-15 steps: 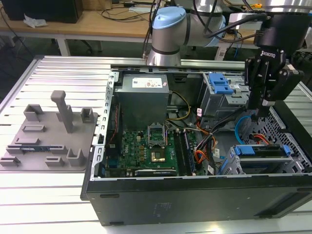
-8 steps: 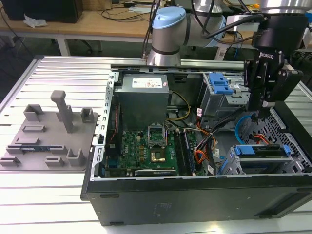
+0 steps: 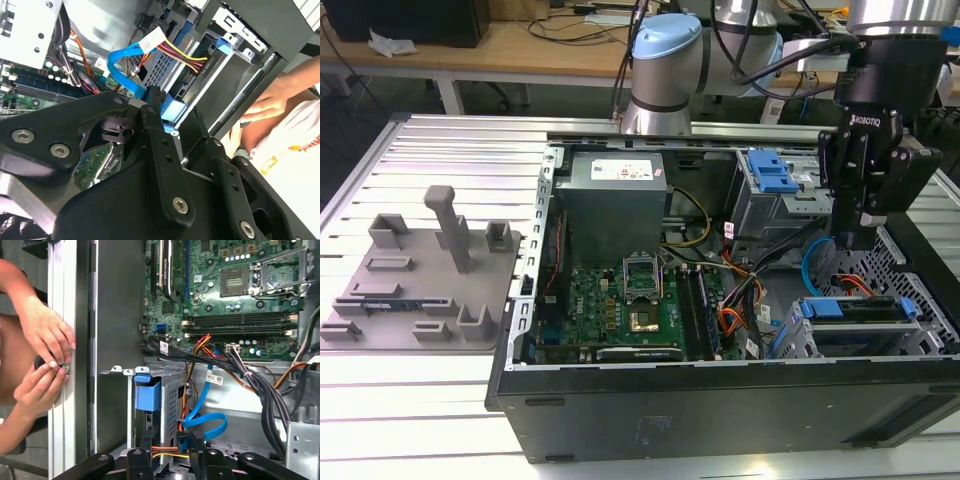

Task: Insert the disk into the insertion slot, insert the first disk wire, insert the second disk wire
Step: 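Insert the second disk wire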

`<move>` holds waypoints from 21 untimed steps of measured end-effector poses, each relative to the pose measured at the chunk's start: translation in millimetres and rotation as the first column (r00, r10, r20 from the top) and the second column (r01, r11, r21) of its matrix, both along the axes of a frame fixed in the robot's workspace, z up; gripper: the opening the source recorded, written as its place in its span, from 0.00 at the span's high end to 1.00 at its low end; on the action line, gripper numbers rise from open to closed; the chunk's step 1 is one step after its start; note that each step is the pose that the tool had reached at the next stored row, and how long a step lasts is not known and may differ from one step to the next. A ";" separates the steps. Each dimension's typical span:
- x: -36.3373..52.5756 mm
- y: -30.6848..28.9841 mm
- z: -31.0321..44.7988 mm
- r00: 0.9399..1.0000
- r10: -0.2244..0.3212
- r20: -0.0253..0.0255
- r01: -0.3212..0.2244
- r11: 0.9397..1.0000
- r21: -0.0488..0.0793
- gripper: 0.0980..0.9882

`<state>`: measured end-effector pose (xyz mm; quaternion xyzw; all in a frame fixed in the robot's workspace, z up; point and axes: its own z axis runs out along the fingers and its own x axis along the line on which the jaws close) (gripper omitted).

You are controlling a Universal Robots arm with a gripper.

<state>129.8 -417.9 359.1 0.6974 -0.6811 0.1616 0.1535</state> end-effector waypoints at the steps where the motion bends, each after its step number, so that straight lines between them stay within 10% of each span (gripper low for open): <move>1: 0.0 0.0 0.0 1.000 0.000 0.000 0.000 1.000 -0.002 0.63; 9: 0.0 1.1 -1.9 1.000 0.000 0.000 0.000 1.000 -0.002 0.63; 12: 0.0 2.2 -2.1 1.000 0.000 0.000 0.000 1.000 -0.002 0.87; 21: 0.0 4.4 -12.0 1.000 0.000 -0.002 0.000 1.000 -0.002 0.89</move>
